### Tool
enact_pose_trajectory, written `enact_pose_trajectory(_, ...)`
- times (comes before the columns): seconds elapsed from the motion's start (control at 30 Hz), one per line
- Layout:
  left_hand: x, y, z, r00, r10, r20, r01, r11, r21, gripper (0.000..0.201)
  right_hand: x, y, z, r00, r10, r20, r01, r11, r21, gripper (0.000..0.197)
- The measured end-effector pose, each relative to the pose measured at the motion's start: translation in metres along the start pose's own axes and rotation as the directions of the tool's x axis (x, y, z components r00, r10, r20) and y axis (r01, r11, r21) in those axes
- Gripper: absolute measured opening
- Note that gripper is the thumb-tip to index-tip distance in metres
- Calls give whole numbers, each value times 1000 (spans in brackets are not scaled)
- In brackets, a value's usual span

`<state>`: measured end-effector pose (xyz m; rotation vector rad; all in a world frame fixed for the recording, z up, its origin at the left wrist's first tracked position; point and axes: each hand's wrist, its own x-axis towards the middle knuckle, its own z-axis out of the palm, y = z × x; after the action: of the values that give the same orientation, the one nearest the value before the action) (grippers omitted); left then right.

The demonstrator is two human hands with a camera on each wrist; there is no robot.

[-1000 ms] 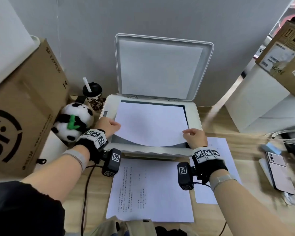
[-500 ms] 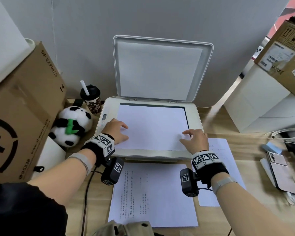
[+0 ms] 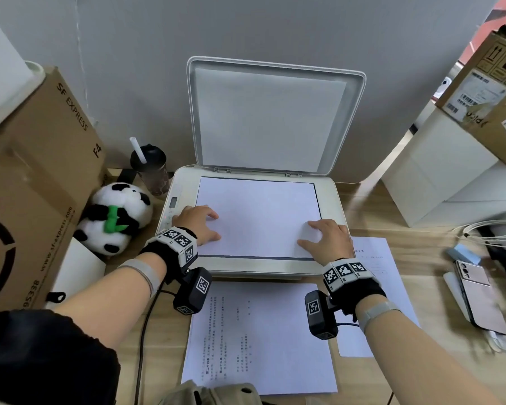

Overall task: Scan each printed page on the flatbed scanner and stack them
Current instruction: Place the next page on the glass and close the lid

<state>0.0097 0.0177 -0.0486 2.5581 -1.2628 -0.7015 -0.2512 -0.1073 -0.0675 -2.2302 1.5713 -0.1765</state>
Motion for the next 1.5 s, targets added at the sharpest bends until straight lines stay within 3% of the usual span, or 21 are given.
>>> enact_pose_trajectory(0.7,4,0,2,1000,2,-13,-2,1000,-5,45,3,-3,-5,999,38,34,-37,999,-22,50)
enact_pose_trajectory(0.8,12,-1,-1,999,27,-36,-29,998,-56,45,8,-4,-5,996,72,-43,-68,992,104,46)
enact_pose_trajectory(0.9,29,5,-15,989,-20,-146,-22,959,-282,42,16,-6,-8,974,183,-134,-106,889,446,32)
enact_pose_trajectory(1.0,48,19,-43,983,-66,-169,-30,859,-510,35,25,-9,-14,961,272,-47,-165,703,692,21)
enact_pose_trajectory(1.07,60,33,-67,976,-107,-191,-31,797,-603,16,32,-11,-16,945,326,36,-218,543,811,17)
enact_pose_trajectory(1.1,71,36,-77,969,-144,-202,-20,767,-642,18,35,-12,-17,932,355,76,-249,471,847,16)
enact_pose_trajectory(1.17,86,41,-95,964,-211,-164,28,691,-722,49,39,-14,-19,905,403,132,-293,369,882,17)
enact_pose_trajectory(1.23,93,47,-113,970,-226,-94,60,594,-803,47,41,-16,-20,894,417,161,-309,316,897,16)
enact_pose_trajectory(1.3,100,49,-126,972,-234,-13,100,464,-880,17,41,-17,-22,896,406,181,-313,288,905,14)
enact_pose_trajectory(1.33,102,48,-132,972,-235,14,111,405,-908,15,41,-16,-23,897,399,189,-314,276,908,13)
enact_pose_trajectory(1.4,113,43,-136,967,-257,-6,92,369,-925,29,41,-14,-26,899,397,186,-305,260,916,13)
enact_pose_trajectory(1.5,107,38,-136,944,-319,-83,51,392,-919,26,40,-10,-33,888,441,131,-261,248,933,16)
